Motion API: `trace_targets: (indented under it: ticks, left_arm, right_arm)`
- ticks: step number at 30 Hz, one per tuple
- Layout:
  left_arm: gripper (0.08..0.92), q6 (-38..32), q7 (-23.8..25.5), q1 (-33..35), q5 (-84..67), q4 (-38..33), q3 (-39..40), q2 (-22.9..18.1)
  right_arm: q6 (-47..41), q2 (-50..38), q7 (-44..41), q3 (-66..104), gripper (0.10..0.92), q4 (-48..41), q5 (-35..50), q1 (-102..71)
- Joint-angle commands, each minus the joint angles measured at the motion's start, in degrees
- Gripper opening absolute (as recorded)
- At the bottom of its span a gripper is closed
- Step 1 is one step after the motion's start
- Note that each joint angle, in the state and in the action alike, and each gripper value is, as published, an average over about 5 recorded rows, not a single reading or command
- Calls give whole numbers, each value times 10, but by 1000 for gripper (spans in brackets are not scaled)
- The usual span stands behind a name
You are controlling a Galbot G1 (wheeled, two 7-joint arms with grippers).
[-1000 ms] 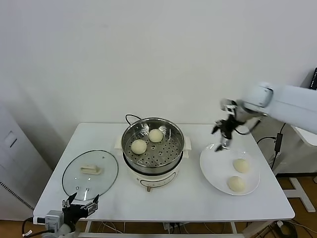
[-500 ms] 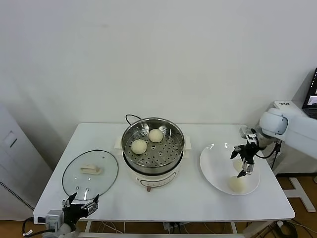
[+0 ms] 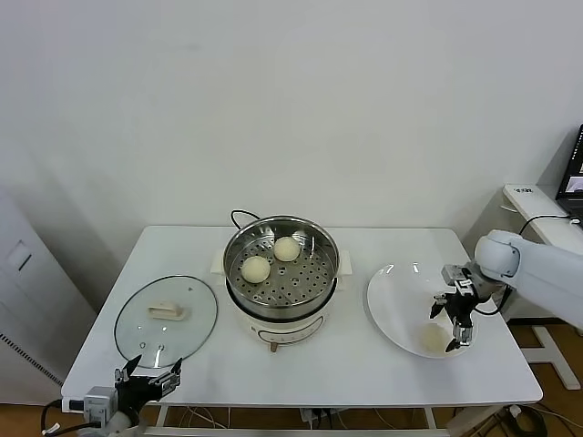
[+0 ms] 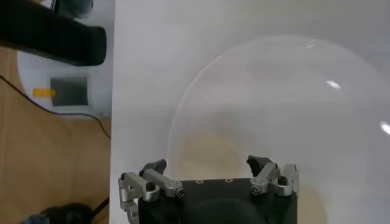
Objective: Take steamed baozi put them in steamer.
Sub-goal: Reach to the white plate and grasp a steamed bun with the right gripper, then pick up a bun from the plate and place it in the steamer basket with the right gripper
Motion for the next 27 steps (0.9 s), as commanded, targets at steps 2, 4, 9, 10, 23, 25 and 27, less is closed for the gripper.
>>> trace_targets:
  ticks: [2, 4, 9, 10, 23, 25, 27]
  left_arm:
    - [823, -1, 0, 2, 0, 0, -1, 0]
    - [823, 0, 0, 3, 0, -2, -2, 1]
    - [823, 0, 0, 3, 0, -6, -2, 0]
    - [823, 1, 0, 3, 0, -7, -2, 0]
    - [823, 1, -2, 2, 0, -2, 1, 0]
    - [823, 1, -2, 0, 0, -1, 2, 0]
    - [823, 1, -2, -2, 0, 1, 4, 1]
  right_arm:
    - [12, 12, 13, 82, 819, -41, -46, -79]
    - [11, 16, 14, 87, 796, -47, -46, -81]
    - [10, 21, 9, 95, 687, -55, -45, -81]
    - [10, 22, 7, 95, 668, -56, -44, -80]
    - [32, 43, -32, -6, 560, -35, 22, 125]
    - [47, 67, -40, -8, 560, -44, 37, 166]
    - [67, 96, -47, -7, 560, -59, 54, 201]
